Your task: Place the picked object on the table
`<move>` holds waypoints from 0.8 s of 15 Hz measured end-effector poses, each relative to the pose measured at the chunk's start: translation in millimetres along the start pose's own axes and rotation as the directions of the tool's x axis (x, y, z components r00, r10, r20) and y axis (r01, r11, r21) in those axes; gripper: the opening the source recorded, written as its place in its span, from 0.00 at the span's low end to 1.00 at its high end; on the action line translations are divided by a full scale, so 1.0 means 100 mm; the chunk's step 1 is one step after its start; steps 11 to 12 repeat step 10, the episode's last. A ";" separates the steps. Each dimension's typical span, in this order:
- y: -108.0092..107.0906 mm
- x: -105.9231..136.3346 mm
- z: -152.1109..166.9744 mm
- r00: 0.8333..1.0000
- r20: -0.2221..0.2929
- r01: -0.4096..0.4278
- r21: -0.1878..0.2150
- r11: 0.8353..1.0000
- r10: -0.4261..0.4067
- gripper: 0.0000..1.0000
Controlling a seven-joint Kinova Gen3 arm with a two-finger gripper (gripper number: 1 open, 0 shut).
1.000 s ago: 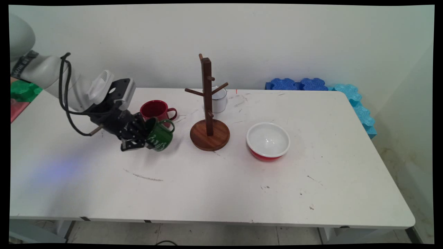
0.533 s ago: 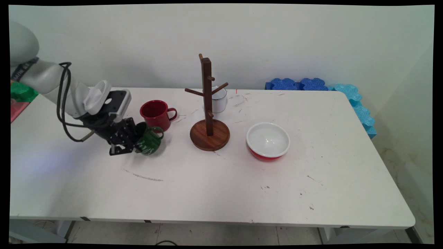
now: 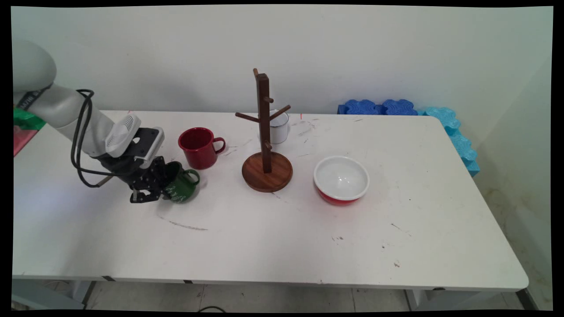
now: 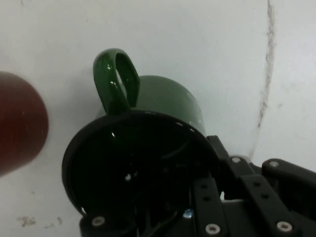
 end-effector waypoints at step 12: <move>-0.01 -0.04 0.11 0.999 0.031 -0.045 0.008 0.999 0.045 1.00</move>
